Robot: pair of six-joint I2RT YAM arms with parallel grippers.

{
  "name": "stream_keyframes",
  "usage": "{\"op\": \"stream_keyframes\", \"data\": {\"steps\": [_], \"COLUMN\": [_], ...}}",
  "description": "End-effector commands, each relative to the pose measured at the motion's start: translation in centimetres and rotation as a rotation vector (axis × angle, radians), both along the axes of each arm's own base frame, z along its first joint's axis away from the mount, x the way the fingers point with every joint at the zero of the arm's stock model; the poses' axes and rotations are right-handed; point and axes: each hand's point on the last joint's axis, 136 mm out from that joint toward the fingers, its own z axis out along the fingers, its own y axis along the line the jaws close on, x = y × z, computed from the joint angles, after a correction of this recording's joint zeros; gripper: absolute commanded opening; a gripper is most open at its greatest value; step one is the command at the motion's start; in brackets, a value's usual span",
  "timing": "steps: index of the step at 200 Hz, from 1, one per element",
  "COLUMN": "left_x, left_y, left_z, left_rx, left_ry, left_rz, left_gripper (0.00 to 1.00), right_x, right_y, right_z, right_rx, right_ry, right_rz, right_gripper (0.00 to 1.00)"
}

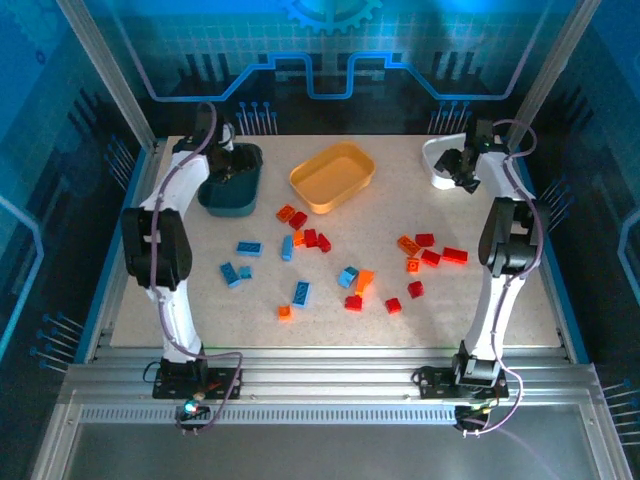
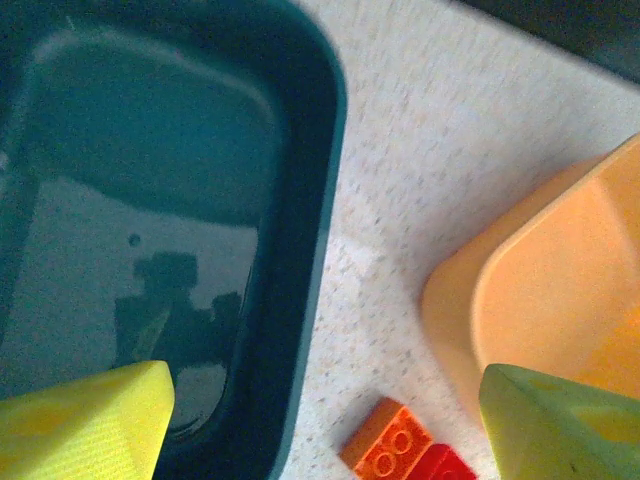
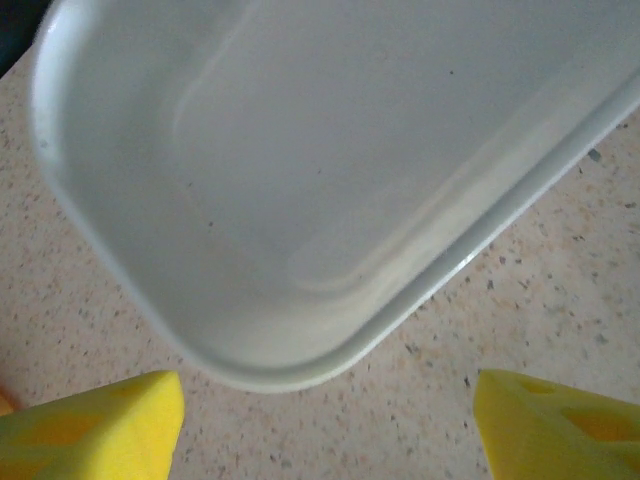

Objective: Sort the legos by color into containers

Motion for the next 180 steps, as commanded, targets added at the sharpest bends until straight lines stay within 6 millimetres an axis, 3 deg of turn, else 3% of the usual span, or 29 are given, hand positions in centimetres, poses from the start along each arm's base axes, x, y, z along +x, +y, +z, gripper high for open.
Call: {"op": "stream_keyframes", "data": {"steps": [1,36,39,47,116,145,180], "left_x": [-0.3,0.8,0.9,1.1,2.0,2.1,2.9], "left_y": [-1.8,-2.1,-2.2,-2.2,-2.5,-2.4,-2.7], "left_z": [-1.1,-3.1,-3.2,-3.6,-6.4,-7.2,-6.7], "left_rx": [0.004,0.019,0.020,0.023,0.061,0.077,0.086], "left_ry": [0.061,0.079,0.078,0.084,0.108,0.115,0.074], "left_rz": [-0.079,-0.087,-0.089,-0.088,-0.133,-0.146,-0.170], "left_gripper": [0.81,0.77,0.76,0.75,0.63,0.51,0.33], "right_x": [1.0,2.3,2.2,2.2,1.7,1.7,1.1], "right_y": [-0.7,-1.2,-1.3,-1.4,-2.3,-2.1,-1.4], "right_z": [-1.1,-1.3,-2.6,-3.0,-4.9,-5.2,-5.1], "right_rx": [0.075,0.072,0.076,0.072,0.007,-0.007,-0.052], "right_ry": [0.023,0.024,0.047,0.057,0.102,0.111,0.128], "right_rz": [-0.028,-0.035,-0.038,-0.041,-0.028,0.004,0.053], "right_gripper": [0.74,0.71,0.70,0.69,0.44,0.33,0.25]}}
